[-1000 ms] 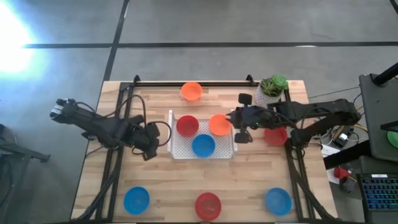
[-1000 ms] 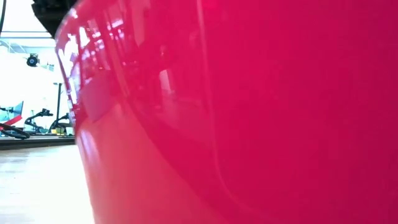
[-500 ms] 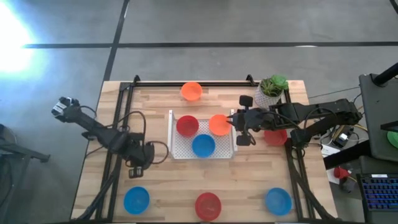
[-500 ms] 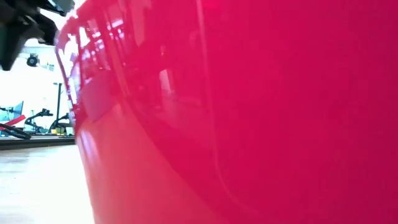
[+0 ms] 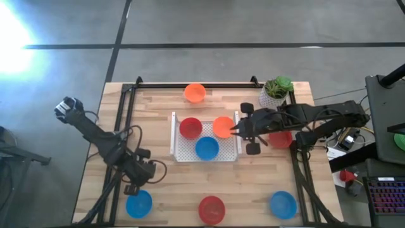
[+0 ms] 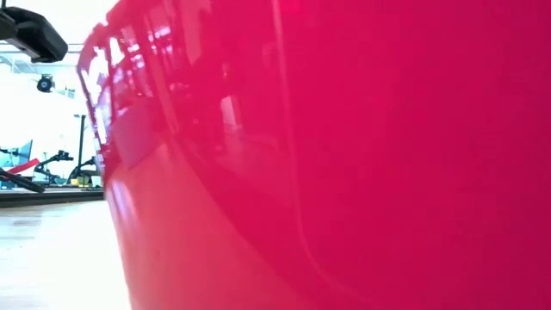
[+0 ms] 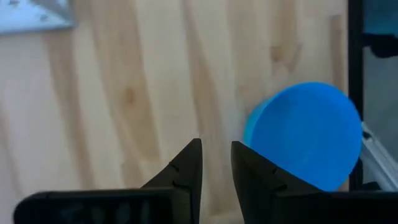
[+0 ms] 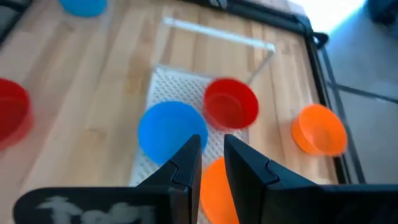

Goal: Pick & Place Mini bowls
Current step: Stack the left blue bowl on top of the blue bowl on the shelf

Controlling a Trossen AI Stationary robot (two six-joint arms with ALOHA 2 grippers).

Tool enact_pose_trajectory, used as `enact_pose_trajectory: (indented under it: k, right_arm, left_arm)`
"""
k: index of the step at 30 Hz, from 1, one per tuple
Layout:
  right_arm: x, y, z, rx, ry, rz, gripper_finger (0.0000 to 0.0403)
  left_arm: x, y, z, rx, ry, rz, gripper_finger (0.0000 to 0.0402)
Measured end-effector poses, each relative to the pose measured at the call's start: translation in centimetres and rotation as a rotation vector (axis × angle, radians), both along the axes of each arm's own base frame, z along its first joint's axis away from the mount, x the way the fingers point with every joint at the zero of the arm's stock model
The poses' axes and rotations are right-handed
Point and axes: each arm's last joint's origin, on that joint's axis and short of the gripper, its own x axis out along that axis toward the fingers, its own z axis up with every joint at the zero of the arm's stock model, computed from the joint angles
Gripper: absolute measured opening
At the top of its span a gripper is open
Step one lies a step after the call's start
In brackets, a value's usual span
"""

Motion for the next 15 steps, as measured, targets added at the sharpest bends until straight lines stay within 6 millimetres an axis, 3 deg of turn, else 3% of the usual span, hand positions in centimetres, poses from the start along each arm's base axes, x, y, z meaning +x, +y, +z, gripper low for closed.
enact_pose_trajectory:
  k: [7, 15]
  right_arm:
    - [-0.7, -0.1, 0.9, 0.014, -0.049, -0.001, 0.0066]
    - [-1.3, -0.2, 1.8, 0.022, -0.101, -0.003, 0.0066]
  left_arm:
    - [-0.2, -1.1, -1.4, -0.086, -0.023, -0.064, 0.0078]
    - [-1.6, -1.2, -3.9, -0.056, 0.039, -0.121, 0.0078]
